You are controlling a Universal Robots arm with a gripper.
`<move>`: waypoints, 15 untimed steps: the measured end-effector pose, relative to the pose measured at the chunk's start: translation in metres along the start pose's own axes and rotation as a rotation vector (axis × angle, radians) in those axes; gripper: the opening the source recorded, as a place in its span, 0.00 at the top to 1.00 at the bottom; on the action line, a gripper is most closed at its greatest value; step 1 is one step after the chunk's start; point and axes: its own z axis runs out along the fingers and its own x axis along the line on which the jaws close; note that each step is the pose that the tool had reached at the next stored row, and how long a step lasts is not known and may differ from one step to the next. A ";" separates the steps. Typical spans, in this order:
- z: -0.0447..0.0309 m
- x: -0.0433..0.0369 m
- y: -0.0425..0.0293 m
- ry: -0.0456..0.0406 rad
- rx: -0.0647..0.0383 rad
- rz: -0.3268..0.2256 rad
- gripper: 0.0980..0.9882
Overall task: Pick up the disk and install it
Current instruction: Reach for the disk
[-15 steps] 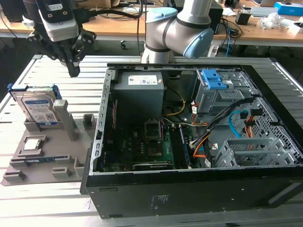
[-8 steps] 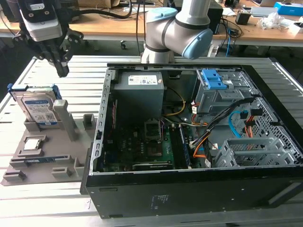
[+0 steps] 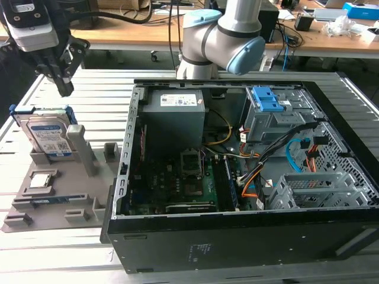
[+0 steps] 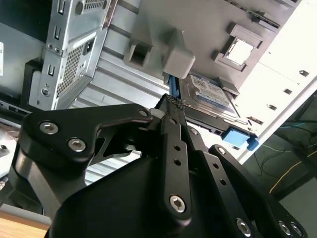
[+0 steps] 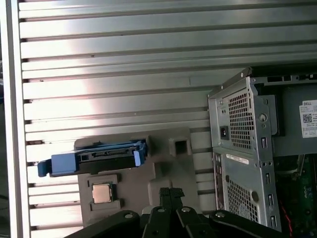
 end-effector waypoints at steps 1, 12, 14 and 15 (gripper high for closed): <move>-0.0001 0.0034 -0.0002 0.0000 0.000 0.000 0.99; -0.0007 0.0326 -0.0024 0.0001 0.000 0.000 0.99; -0.0008 0.0381 -0.0028 0.0001 0.000 0.000 0.99; -0.0009 0.0437 -0.0032 0.0000 0.000 0.000 0.99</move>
